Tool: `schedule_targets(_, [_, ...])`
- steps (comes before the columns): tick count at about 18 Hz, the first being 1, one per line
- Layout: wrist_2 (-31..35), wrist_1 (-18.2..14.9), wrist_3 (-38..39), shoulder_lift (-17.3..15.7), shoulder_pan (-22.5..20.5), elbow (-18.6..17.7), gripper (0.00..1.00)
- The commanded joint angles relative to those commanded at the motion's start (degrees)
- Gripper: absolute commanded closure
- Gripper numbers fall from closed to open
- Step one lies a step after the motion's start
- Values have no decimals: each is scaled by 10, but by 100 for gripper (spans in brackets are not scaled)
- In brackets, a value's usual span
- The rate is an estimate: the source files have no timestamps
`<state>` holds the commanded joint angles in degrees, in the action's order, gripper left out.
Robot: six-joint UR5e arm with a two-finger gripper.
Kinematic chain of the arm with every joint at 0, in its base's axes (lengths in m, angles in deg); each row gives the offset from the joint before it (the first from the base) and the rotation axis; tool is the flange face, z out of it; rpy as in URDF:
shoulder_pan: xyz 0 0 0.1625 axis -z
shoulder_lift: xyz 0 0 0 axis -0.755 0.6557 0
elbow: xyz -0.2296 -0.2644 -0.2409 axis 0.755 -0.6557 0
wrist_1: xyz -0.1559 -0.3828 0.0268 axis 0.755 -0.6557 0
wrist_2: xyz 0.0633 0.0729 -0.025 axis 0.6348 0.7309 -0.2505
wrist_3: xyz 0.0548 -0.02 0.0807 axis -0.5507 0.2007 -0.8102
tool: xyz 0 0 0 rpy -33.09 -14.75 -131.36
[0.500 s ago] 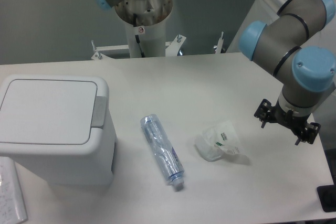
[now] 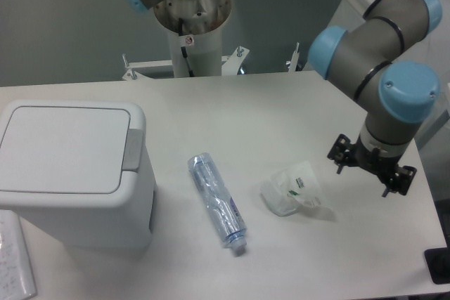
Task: Open the trash can
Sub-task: 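Raise the gripper and move it toward the white trash can, then lower the open gripper onto the lid edge of the trash can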
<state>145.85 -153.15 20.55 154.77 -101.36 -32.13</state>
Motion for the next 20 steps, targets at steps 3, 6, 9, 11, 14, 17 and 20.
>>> schedule_targets(3, [-27, 1, 31, -25, 12, -19, 0])
schedule_targets(6, [-68, 2, 66, -54, 14, -42, 0])
schedule_targets(9, [-114, 5, 74, -82, 13, -66, 0])
schedule_targets(11, [-149, 12, 91, -104, 13, -92, 0])
schedule_targets(14, [-171, 39, 147, -132, 16, -117, 0])
schedule_targets(17, [-194, 54, 216, -155, 29, -133, 0])
schedule_targets(20, [-228, 54, 256, -180, 47, -152, 0])
